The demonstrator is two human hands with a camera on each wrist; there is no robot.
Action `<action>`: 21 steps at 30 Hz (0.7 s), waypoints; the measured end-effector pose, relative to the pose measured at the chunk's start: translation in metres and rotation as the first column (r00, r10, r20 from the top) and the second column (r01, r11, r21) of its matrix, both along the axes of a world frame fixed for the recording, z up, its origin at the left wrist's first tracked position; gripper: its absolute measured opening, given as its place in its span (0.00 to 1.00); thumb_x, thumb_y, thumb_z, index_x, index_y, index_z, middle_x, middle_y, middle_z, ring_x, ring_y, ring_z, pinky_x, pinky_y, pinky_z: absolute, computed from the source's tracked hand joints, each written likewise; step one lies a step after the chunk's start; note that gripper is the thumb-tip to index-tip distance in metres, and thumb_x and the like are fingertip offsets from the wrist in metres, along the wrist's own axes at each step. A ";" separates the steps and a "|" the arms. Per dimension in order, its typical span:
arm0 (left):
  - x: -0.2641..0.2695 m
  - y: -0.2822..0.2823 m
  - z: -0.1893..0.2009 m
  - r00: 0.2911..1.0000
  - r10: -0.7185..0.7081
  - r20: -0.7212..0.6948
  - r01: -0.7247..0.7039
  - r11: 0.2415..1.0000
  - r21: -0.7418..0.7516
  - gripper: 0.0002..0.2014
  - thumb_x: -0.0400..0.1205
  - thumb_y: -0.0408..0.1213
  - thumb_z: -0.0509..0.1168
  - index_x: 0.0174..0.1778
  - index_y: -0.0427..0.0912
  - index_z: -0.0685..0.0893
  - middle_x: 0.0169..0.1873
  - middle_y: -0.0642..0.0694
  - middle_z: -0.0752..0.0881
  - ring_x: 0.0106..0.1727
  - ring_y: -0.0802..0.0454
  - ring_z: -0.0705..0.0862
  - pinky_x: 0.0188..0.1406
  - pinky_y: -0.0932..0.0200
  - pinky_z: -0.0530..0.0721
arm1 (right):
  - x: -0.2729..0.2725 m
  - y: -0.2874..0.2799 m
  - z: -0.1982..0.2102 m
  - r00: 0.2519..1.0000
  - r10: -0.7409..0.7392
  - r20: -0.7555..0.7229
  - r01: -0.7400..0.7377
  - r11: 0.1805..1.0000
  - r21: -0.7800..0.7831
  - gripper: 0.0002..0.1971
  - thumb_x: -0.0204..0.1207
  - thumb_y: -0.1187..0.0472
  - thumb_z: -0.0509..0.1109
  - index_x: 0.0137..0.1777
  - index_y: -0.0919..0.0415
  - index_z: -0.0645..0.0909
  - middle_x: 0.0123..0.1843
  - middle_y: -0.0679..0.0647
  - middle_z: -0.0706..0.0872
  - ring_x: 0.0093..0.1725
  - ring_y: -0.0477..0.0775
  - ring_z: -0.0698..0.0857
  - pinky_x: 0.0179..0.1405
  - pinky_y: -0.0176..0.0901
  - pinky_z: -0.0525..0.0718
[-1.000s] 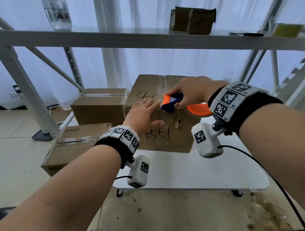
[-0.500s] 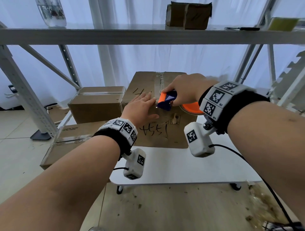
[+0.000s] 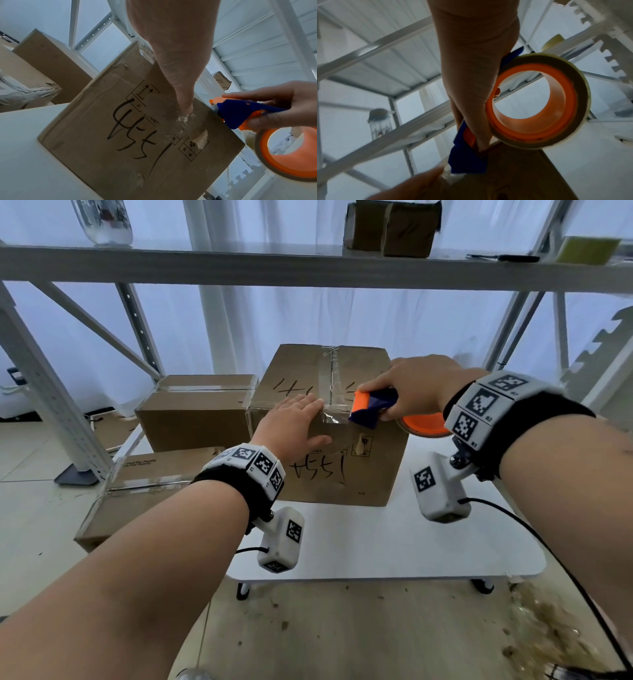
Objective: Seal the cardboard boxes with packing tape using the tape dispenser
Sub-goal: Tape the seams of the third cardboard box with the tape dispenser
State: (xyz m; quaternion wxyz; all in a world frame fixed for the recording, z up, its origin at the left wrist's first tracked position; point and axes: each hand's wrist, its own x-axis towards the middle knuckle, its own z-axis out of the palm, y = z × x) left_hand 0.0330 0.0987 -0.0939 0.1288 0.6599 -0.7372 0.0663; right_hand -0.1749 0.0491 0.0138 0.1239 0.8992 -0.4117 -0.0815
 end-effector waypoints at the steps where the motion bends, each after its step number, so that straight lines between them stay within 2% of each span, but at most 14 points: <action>1: -0.001 0.001 0.000 1.000 -0.001 0.022 0.001 1.000 0.009 0.37 0.81 0.60 0.59 0.83 0.51 0.54 0.83 0.47 0.58 0.83 0.50 0.54 0.82 0.52 0.49 | 0.001 -0.001 -0.001 1.000 0.000 0.002 0.000 1.000 -0.002 0.30 0.78 0.44 0.67 0.78 0.31 0.62 0.65 0.48 0.75 0.64 0.50 0.76 0.49 0.46 0.76; 4: -0.008 0.002 0.000 0.995 0.014 0.095 -0.016 1.000 0.024 0.38 0.81 0.64 0.56 0.83 0.57 0.50 0.83 0.41 0.56 0.84 0.45 0.53 0.82 0.50 0.49 | 0.001 -0.003 -0.003 1.000 -0.005 0.007 0.005 1.000 0.015 0.31 0.77 0.43 0.68 0.78 0.30 0.61 0.65 0.50 0.75 0.64 0.52 0.77 0.55 0.49 0.79; 6: -0.015 0.000 0.001 0.996 0.026 0.085 -0.027 1.000 0.015 0.39 0.80 0.65 0.56 0.84 0.54 0.51 0.83 0.40 0.57 0.84 0.44 0.53 0.82 0.48 0.49 | 0.000 -0.004 -0.005 1.000 -0.010 0.003 0.010 1.000 0.011 0.31 0.77 0.43 0.68 0.78 0.30 0.61 0.65 0.50 0.75 0.63 0.53 0.78 0.56 0.51 0.79; 10: -0.033 -0.007 -0.004 0.996 -0.038 0.078 0.039 0.999 -0.008 0.43 0.80 0.64 0.57 0.84 0.42 0.51 0.83 0.43 0.54 0.84 0.49 0.51 0.82 0.54 0.44 | 0.001 -0.004 -0.006 1.000 -0.020 0.024 0.020 1.000 0.002 0.30 0.77 0.43 0.67 0.77 0.30 0.62 0.67 0.50 0.75 0.64 0.52 0.77 0.57 0.51 0.79; 15: -0.027 -0.007 -0.012 0.995 -0.072 0.071 0.078 0.993 -0.083 0.40 0.81 0.63 0.57 0.84 0.46 0.53 0.83 0.46 0.58 0.83 0.50 0.53 0.81 0.55 0.45 | 0.001 -0.001 -0.005 0.999 -0.027 0.047 0.026 0.999 0.025 0.30 0.76 0.43 0.68 0.77 0.32 0.64 0.69 0.48 0.75 0.67 0.50 0.76 0.58 0.50 0.77; 18: -0.012 -0.005 -0.014 0.992 -0.083 0.095 0.095 0.988 -0.120 0.37 0.82 0.60 0.57 0.83 0.46 0.55 0.82 0.48 0.59 0.83 0.53 0.55 0.82 0.56 0.46 | 0.008 0.004 -0.003 0.998 -0.020 0.060 0.018 0.999 0.036 0.29 0.76 0.43 0.68 0.77 0.34 0.66 0.68 0.46 0.77 0.67 0.49 0.75 0.53 0.48 0.75; 21: 0.006 -0.001 -0.015 0.993 -0.068 0.100 0.081 0.987 -0.140 0.36 0.82 0.59 0.58 0.83 0.47 0.58 0.82 0.49 0.61 0.83 0.54 0.57 0.81 0.57 0.46 | 0.027 0.009 -0.004 0.998 0.018 0.066 -0.019 1.000 0.017 0.25 0.76 0.44 0.67 0.74 0.35 0.71 0.62 0.44 0.79 0.62 0.50 0.77 0.45 0.46 0.71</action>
